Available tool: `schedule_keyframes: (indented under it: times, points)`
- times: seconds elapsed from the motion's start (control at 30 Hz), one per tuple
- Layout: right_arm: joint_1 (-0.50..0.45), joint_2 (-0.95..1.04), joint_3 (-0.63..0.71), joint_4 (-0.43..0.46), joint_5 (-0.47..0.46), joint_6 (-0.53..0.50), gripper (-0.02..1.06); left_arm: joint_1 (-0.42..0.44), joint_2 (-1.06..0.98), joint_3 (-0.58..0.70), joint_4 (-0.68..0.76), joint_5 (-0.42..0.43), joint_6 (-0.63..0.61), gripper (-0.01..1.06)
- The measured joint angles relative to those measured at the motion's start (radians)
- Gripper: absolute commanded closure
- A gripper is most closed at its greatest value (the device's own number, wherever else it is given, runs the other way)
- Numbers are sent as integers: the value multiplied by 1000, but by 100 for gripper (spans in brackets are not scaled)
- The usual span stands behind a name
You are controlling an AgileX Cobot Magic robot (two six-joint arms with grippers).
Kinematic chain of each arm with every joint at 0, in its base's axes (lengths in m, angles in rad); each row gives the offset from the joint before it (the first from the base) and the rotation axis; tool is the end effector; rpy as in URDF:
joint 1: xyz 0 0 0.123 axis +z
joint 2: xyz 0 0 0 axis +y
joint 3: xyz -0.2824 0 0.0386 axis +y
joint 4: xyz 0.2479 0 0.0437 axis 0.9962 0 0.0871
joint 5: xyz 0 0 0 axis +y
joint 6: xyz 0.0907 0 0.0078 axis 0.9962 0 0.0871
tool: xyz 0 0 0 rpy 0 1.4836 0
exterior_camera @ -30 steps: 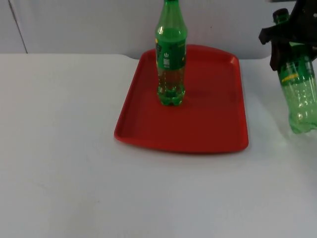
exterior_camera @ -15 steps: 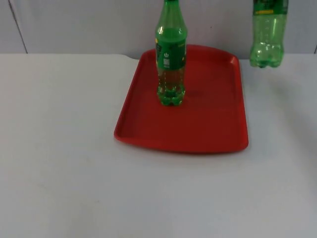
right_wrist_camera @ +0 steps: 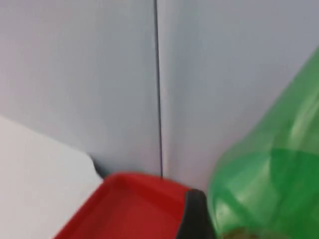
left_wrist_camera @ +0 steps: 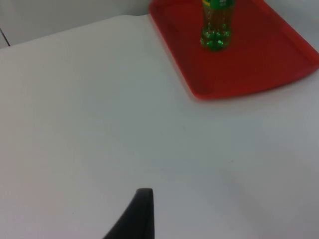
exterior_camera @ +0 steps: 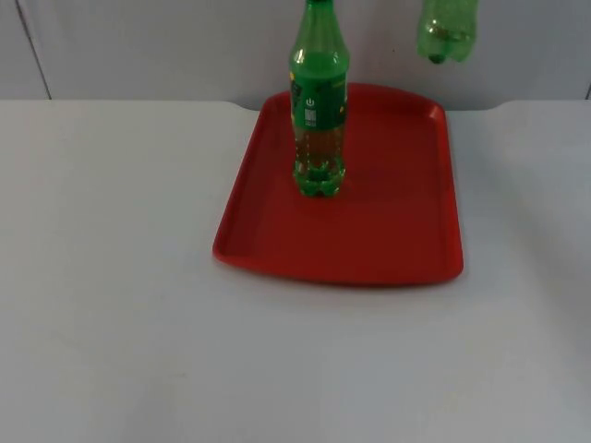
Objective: Place the bottle upright on the tray.
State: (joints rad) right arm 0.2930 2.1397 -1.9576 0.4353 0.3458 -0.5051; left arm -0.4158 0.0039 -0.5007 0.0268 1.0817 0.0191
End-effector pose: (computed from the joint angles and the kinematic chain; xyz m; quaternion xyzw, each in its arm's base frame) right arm 0.4930 0.1624 0.3021 -0.1984 0.8113 0.1143 0.5379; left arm -0.0039 0.0041 0.2757 0.1848 0.8393 -0.0876 0.5037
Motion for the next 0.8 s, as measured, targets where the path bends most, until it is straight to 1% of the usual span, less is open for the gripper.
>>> schedule_keyframes:
  times: [0.13, 0.17, 0.27, 0.3, 0.43, 0.47, 0.6, 0.63, 0.67, 0.73, 0.77, 0.8]
  points:
    - [6, 0, 0, 11, -75, -13, 105, 0, 0, 0, 0, 0, 0, 0]
    - [6, 0, 0, 11, -75, -13, 105, 0, 0, 0, 0, 0, 0, 0]
    - [19, 2, 2, 46, -127, -15, 105, 0, 0, 0, 0, 0, 0, 0]
    - [19, 2, 2, 46, -127, -15, 105, 0, 0, 0, 0, 0, 0, 0]
    - [34, 2, 70, 63, -227, -26, 105, 0, 0, 0, 0, 0, 0, 0]
    - [34, 2, 70, 63, -227, -26, 105, 0, 0, 0, 0, 0, 0, 0]
    - [52, -31, 235, 63, -423, -30, 105, 0, 0, 0, 0, 0, 0, 0]
    - [52, -31, 235, 63, -423, -30, 105, 0, 0, 0, 0, 0, 0, 0]
    - [56, -41, 269, 63, -476, -30, 105, 0, 0, 0, 0, 0, 0, 0]
    - [61, -58, 315, 61, -544, -27, 105, 0, 0, 0, 0, 0, 0, 0]
    - [61, -62, 334, 49, -582, -3, 105, 0, 0, 0, 0, 0, 0, 0]
    - [61, -62, 334, 49, -582, -3, 105, 0, 0, 0, 0, 0, 0, 0]
